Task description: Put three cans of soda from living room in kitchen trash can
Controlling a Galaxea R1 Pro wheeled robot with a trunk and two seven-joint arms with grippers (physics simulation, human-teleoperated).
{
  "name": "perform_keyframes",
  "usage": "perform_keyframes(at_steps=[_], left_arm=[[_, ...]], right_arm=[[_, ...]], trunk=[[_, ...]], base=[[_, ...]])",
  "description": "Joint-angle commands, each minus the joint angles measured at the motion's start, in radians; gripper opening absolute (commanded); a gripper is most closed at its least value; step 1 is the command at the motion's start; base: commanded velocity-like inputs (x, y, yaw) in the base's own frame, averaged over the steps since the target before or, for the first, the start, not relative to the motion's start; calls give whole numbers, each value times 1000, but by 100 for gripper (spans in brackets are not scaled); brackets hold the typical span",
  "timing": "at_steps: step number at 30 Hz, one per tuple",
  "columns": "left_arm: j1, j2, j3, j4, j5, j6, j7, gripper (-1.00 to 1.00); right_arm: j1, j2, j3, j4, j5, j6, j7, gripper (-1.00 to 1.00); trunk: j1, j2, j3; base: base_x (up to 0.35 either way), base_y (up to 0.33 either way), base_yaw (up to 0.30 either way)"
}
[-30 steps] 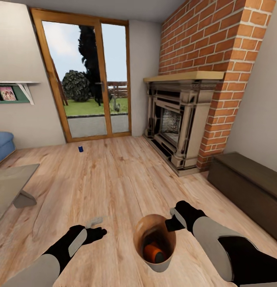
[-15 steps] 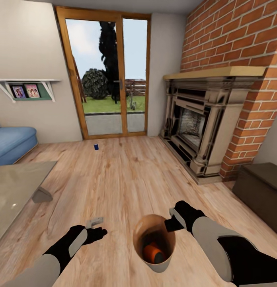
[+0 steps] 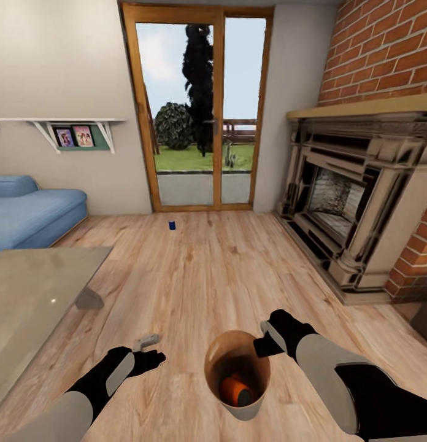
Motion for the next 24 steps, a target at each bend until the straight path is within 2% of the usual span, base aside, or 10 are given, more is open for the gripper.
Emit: perform_keyframes(at_steps=[1,12,24], left_arm=[[0,0,0,0,0,0,0,100],[0,-1,-1,0,0,-2,0,100],[0,-2,-2,0,0,-3,0,100]], right_arm=[[-1,0,-12,0,-17,1,7,-100],[-1,0,-12,0,-18,1,7,-100],[-1,1,-12,-2,-19,1,7,-100]], trunk=[[0,0,-1],[0,0,-11],[0,0,-12]], base=[[344,117,249],[344,84,235],[345,5,36]])
